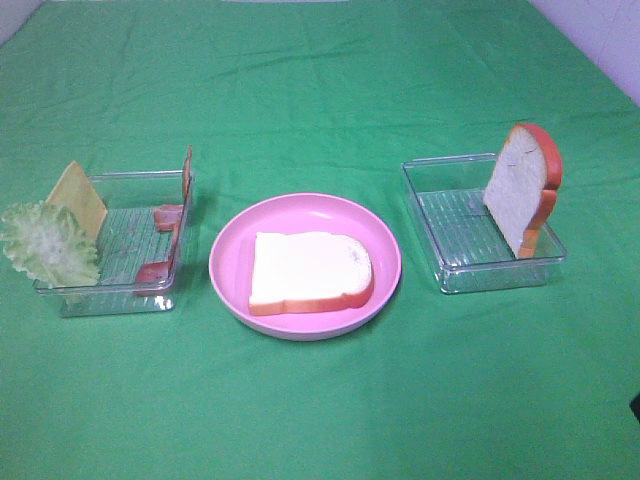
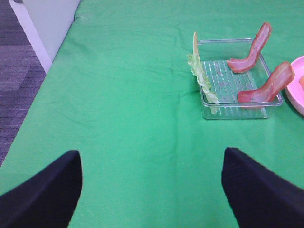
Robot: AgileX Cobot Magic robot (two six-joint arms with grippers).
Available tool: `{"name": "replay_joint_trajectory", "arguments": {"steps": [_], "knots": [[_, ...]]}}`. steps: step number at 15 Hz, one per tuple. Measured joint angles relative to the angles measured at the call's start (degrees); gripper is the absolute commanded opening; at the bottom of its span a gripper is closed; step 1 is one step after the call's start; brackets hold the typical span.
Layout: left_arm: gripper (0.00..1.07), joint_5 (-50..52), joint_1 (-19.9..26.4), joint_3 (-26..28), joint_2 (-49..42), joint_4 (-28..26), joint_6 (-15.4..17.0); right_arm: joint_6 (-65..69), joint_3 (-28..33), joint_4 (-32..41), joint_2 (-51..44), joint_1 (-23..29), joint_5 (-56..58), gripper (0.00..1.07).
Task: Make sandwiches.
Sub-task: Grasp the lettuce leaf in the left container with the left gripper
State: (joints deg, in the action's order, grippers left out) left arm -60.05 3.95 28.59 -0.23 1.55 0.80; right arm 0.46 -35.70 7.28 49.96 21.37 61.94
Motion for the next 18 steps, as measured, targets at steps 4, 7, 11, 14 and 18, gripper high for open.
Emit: {"name": "replay_joint_trajectory", "arguments": {"steps": [4, 7, 11, 14, 18], "knots": [[0.76, 0.0, 0.0, 0.0, 0.0, 0.0, 0.0, -0.46, 4.76, 0.0, -13.75, 0.0, 0.0, 0.75], [0.76, 0.0, 0.0, 0.0, 0.0, 0.0, 0.0, -3.95, 4.98, 0.17, -25.5, 0.0, -0.57, 0.75], [0.76, 0.0, 0.0, 0.0, 0.0, -0.46, 0.0, -6.99, 5.96, 0.8, -38.16, 0.0, -1.26, 0.75], [0.76, 3.21, 0.0, 1.38, 4.18, -4.18, 0.0, -8.54, 6.02, 1.03, -44.98, 0.0, -1.38, 0.75], [0.76, 17.82, 0.0, 2.29, 24.35, -20.68, -2.23, -9.11, 6.02, 1.15, -50.25, 0.0, -1.32, 0.75]]}}
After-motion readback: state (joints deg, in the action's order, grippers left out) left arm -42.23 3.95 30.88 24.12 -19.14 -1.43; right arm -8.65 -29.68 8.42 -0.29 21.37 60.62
